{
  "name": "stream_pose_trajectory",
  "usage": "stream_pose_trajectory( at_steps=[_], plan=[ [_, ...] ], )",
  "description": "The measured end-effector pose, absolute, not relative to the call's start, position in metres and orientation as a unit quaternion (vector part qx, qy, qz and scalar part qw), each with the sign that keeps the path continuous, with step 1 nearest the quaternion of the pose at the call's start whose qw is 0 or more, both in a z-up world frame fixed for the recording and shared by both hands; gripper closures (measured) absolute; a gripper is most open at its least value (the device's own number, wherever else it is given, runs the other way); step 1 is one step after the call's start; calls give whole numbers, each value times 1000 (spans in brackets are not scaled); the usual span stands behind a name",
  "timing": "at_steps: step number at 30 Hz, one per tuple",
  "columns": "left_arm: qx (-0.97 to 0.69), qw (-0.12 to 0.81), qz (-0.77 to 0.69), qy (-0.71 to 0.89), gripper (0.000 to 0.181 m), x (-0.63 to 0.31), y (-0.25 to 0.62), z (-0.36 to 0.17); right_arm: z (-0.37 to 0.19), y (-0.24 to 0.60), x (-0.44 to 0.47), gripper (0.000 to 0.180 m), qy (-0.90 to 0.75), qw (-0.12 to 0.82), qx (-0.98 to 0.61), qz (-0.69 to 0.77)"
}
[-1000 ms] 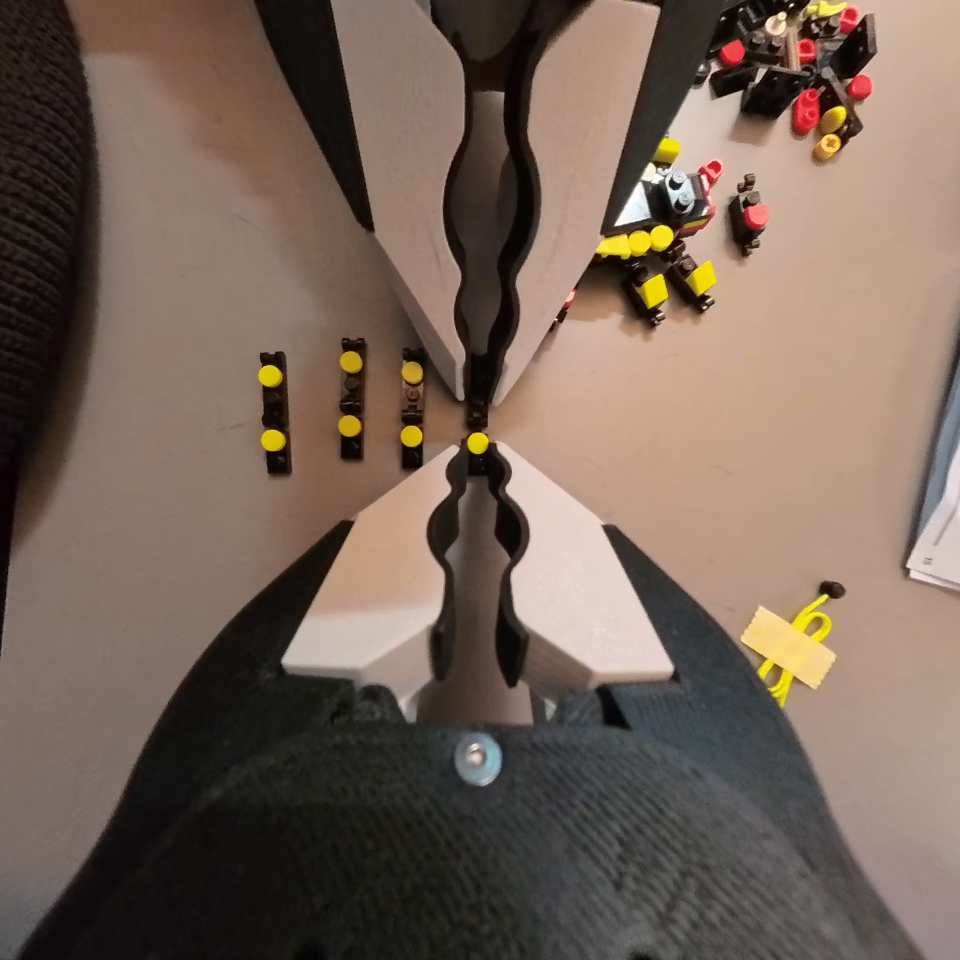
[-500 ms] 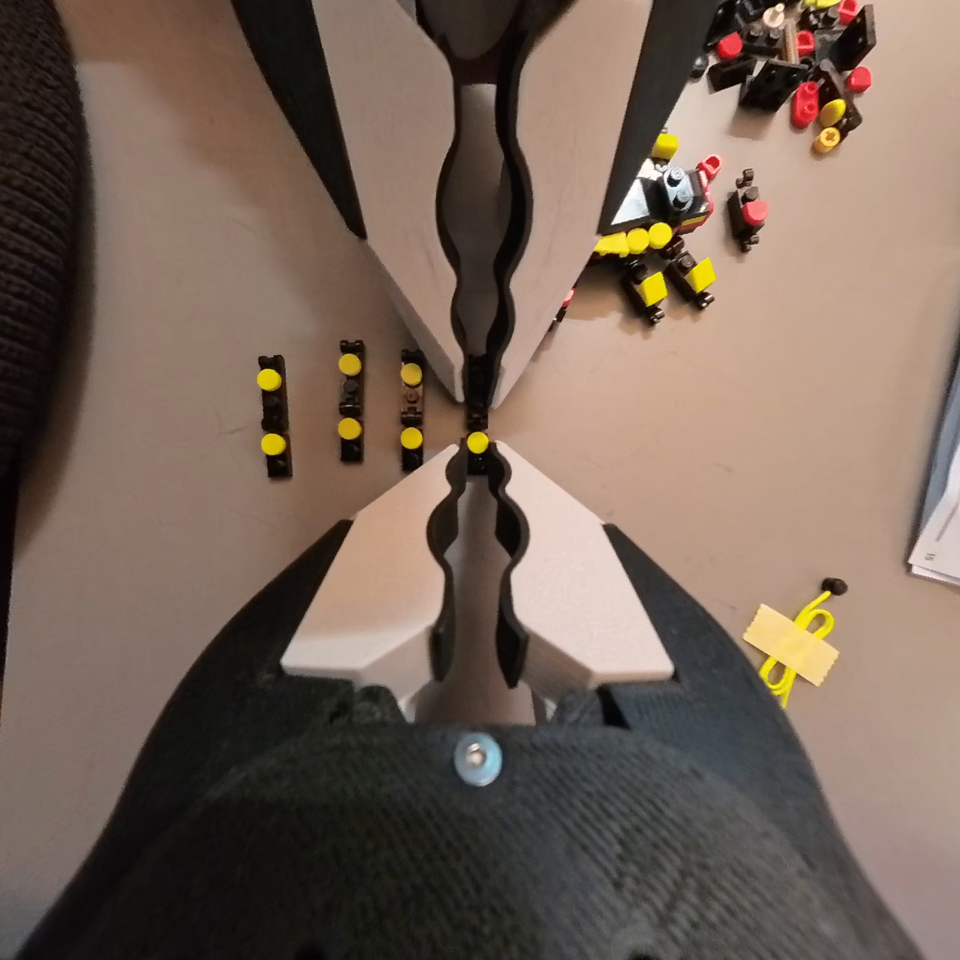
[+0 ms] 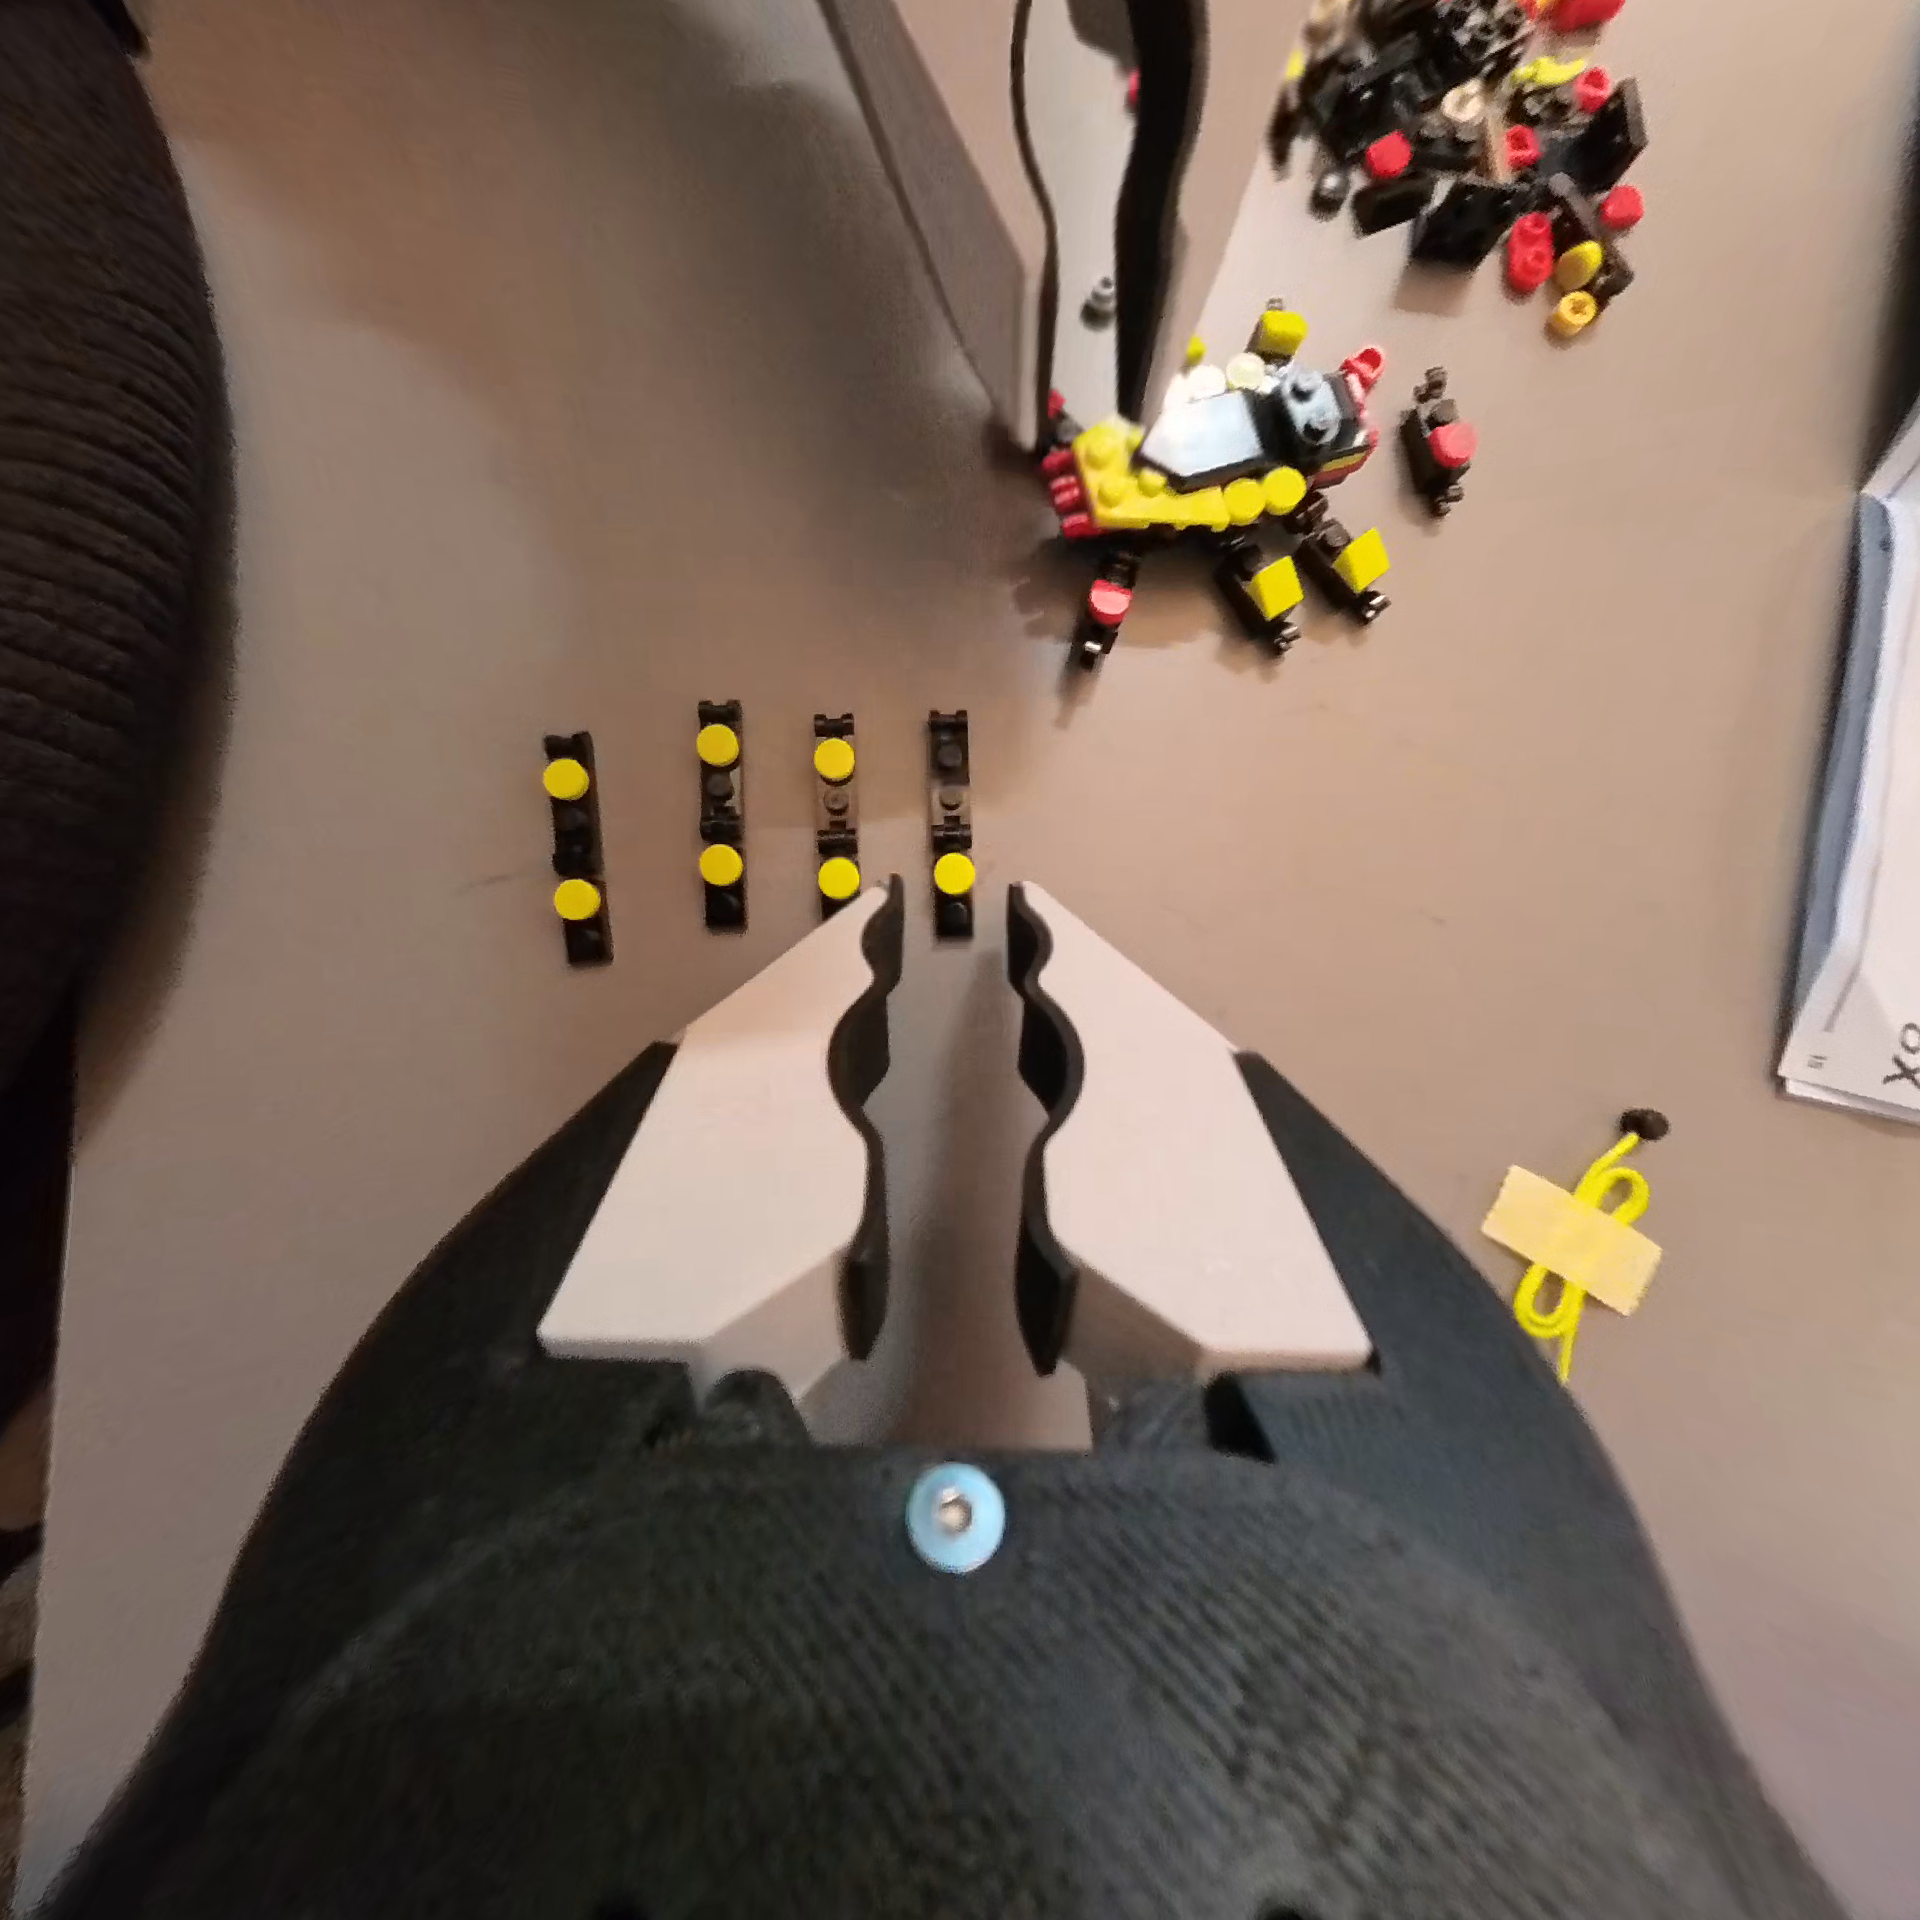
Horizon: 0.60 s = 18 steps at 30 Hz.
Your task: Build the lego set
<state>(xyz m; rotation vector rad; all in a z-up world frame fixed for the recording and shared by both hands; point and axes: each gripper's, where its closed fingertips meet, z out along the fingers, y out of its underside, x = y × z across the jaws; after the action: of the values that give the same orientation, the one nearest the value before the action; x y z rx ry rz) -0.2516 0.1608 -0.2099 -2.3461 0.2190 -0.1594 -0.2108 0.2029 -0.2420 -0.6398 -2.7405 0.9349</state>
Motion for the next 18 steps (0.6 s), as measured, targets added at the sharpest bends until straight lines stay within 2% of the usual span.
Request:
stream_pose_trajectory(
  at_steps=[10,13,18],
  plan=[
    [-912,399,38,-83,172,-310,80,-210,-175,225,-219,167,-823,179,-317,437],
    [-912,380,86,-130,174,-338,48,-215,-177,221,-211,168,-807,178,-345,445],
    [-912,374,71,-153,181,-352,32,-218,-197,212,-198,170,-805,182,-378,420]
  ],
)
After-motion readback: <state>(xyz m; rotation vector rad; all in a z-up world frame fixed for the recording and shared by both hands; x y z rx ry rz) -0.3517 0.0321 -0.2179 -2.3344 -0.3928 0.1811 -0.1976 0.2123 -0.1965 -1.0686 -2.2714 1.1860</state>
